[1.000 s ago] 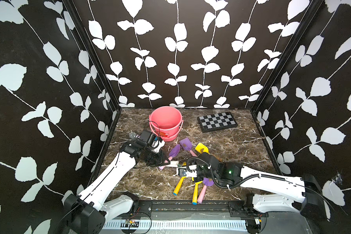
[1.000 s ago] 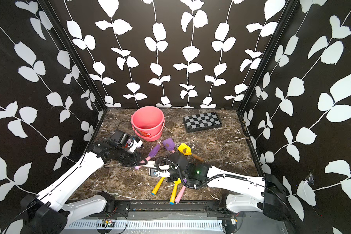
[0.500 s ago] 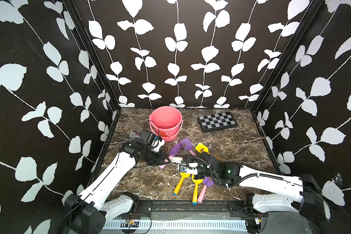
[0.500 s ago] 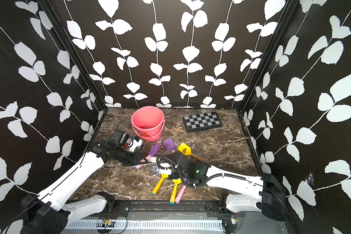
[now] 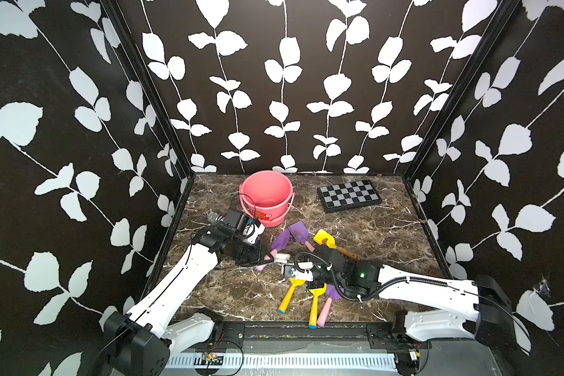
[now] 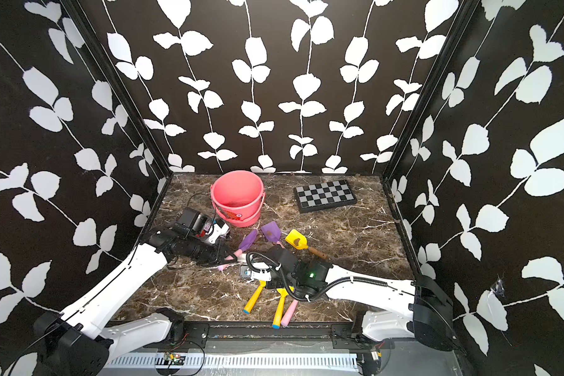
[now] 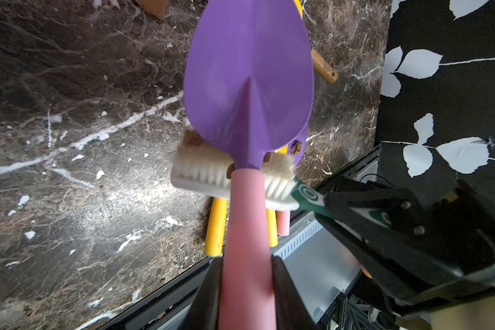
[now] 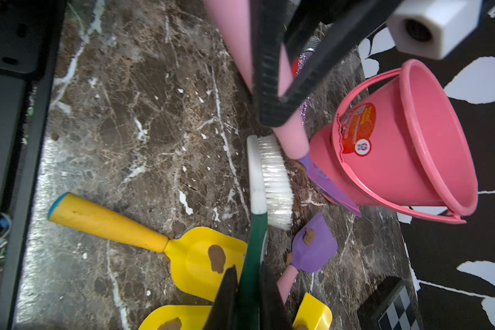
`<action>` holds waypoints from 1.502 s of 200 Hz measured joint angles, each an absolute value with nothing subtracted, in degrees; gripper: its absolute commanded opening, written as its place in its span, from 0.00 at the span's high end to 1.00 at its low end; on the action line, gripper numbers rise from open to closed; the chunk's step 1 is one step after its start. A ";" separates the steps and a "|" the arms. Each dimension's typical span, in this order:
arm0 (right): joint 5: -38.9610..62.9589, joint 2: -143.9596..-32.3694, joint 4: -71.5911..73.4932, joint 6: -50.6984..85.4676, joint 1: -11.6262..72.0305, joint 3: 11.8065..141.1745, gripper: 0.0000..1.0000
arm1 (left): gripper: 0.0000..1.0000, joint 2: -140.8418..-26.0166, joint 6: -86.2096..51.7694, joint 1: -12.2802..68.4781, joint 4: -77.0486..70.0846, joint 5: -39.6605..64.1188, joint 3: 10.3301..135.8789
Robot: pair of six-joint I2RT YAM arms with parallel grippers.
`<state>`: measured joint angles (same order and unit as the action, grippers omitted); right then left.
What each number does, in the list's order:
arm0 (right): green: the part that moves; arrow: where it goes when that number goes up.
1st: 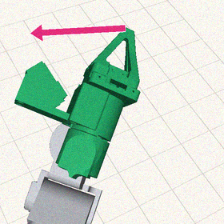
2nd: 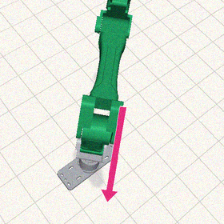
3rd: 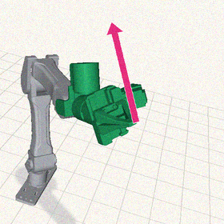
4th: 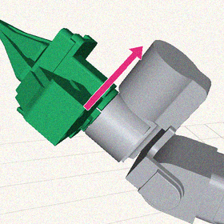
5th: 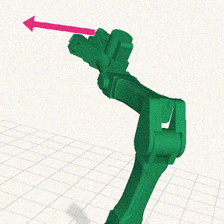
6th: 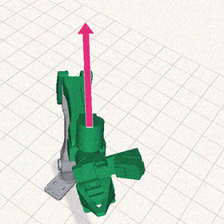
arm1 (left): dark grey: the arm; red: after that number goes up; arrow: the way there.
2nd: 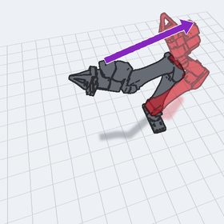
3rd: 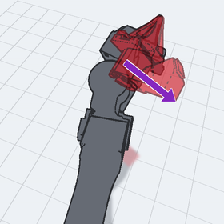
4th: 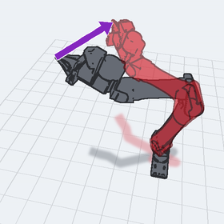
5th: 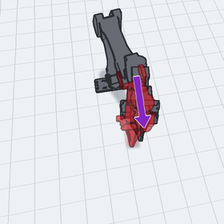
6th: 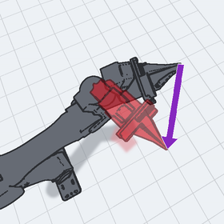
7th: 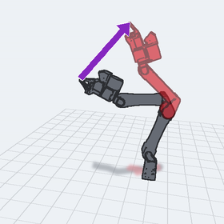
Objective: Brush the soil off the hand trowel and place it into the bucket
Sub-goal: Brush off the soil from the hand trowel.
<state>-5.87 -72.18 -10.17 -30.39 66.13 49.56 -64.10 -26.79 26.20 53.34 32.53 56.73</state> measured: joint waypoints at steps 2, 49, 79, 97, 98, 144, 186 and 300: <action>-5.91 -72.10 -10.11 -30.22 65.95 49.56 1.00 | 1.00 -64.10 -26.76 26.20 53.34 32.53 56.73; -5.48 -68.29 -10.20 -28.14 64.71 46.57 1.00 | 1.00 -64.10 -26.13 26.13 52.73 32.38 56.73; -4.03 -67.68 -11.14 -27.88 66.24 46.22 1.00 | 1.00 -64.10 -26.15 26.13 52.27 32.51 56.73; -3.40 -67.81 -11.25 -27.97 67.44 46.81 1.00 | 1.00 -64.10 -26.15 26.13 52.18 32.62 56.62; -3.38 -67.83 -11.18 -27.99 67.51 46.83 1.00 | 1.00 -64.10 -26.17 26.13 52.16 32.62 56.60; -3.88 -69.58 -8.97 -28.93 67.44 47.99 1.00 | 1.00 -64.07 -26.15 26.11 51.05 32.80 54.72; -5.08 -70.65 -9.04 -28.56 64.31 47.86 1.00 | 1.00 -64.01 -26.09 25.91 49.93 32.77 54.59; -4.14 -71.31 -7.53 -28.73 68.20 48.34 1.00 | 1.00 -63.81 -25.96 25.91 50.33 32.77 54.59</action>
<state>-4.14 -71.31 -7.53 -28.73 68.20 48.34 -63.81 -25.96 25.91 50.33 32.77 54.59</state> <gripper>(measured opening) 0.118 0.256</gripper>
